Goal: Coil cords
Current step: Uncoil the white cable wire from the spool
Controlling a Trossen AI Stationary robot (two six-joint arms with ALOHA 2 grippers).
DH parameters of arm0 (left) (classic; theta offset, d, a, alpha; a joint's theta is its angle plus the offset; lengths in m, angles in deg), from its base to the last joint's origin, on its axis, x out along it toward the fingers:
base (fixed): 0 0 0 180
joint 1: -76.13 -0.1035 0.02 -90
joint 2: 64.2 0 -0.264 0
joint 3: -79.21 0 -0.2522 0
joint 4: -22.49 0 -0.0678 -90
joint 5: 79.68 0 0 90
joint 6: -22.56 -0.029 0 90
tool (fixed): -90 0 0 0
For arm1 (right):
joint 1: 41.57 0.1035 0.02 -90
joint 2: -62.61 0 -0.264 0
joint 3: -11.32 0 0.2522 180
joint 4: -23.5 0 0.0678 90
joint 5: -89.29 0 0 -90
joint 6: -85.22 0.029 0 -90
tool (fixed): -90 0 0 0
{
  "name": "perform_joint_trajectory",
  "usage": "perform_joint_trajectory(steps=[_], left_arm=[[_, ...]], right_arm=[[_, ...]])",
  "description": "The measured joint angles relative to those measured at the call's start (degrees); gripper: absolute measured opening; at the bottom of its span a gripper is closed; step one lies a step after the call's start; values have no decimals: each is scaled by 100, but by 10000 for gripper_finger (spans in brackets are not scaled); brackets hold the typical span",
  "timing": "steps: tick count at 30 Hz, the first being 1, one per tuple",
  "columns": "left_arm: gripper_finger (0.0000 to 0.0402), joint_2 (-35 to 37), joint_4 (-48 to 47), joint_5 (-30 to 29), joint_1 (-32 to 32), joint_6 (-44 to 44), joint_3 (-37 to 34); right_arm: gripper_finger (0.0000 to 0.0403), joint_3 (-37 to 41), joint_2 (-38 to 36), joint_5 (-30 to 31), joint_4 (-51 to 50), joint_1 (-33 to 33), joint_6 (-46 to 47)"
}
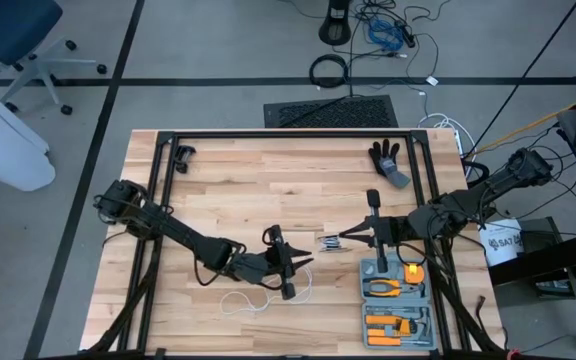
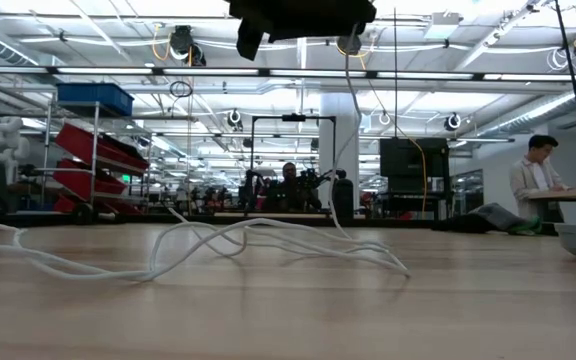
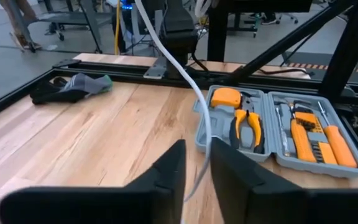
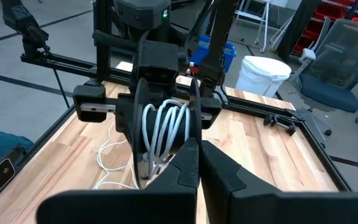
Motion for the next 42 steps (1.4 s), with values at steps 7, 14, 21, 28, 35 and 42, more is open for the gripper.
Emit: perform_joint_trajectory(steps=[7,14,21,28,35,42], left_arm=[[7,0,2,-42,-33,39,0],[3,288,-125,-240,46,-181,0],[2,1230,-412,-544,395,-600,0],[2,1657,275,-627,556,-1364,103],[1,1193,735,269,459,-1475,565],[1,165,844,1285,263,-1387,997]], right_arm=[[0,0,0,0,-2,0,2],[0,0,0,-4,-58,0,66],[0,0,59,181,-140,2,128],[0,0,449,596,95,-133,198],[0,0,707,1075,711,-425,345],[0,2,796,1358,1156,-567,402]])
